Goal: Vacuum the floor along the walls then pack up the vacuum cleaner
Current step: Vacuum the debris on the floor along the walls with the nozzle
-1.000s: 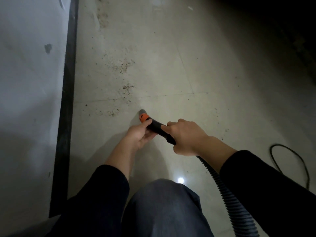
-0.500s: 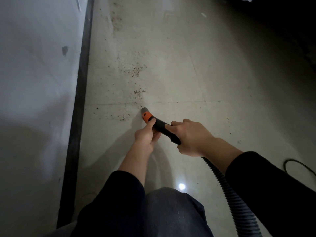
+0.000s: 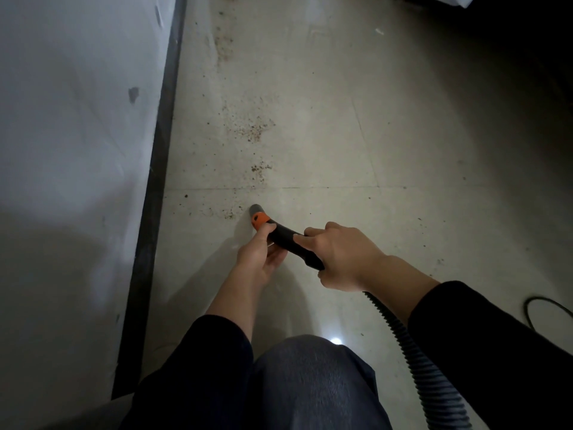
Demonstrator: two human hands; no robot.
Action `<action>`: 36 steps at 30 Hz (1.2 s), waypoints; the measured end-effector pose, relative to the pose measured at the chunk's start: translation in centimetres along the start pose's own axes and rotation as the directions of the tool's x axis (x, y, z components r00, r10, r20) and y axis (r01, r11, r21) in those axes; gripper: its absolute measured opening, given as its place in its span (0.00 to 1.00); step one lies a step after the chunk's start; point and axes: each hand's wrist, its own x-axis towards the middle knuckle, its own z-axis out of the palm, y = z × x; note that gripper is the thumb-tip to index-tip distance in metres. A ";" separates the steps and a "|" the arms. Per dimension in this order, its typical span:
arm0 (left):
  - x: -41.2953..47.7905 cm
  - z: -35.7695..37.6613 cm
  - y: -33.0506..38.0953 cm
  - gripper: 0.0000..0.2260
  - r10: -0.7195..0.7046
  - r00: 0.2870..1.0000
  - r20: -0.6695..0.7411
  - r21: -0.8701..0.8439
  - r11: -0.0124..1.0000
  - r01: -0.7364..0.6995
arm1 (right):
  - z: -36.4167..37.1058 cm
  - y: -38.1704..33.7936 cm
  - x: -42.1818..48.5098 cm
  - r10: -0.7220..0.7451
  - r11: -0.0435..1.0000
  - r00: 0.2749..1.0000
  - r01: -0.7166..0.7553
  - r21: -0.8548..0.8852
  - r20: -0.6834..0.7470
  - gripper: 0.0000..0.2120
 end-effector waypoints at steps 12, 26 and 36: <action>-0.1 -1.2 -0.5 0.14 0.059 0.995 -0.084 -0.118 0.991 -0.068 | -0.3 -1.4 0.4 -0.055 0.998 0.998 0.055 0.025 0.016 0.23; -0.3 -1.7 0.1 0.13 0.062 0.952 -0.299 -0.229 0.964 -0.134 | -0.5 -2.9 2.5 -0.112 0.993 0.994 0.112 0.043 0.012 0.24; -0.2 -3.5 1.2 0.11 0.022 0.933 -0.360 -0.387 0.906 -0.171 | -0.4 -4.4 4.9 -0.185 0.982 0.982 0.186 0.042 -0.027 0.24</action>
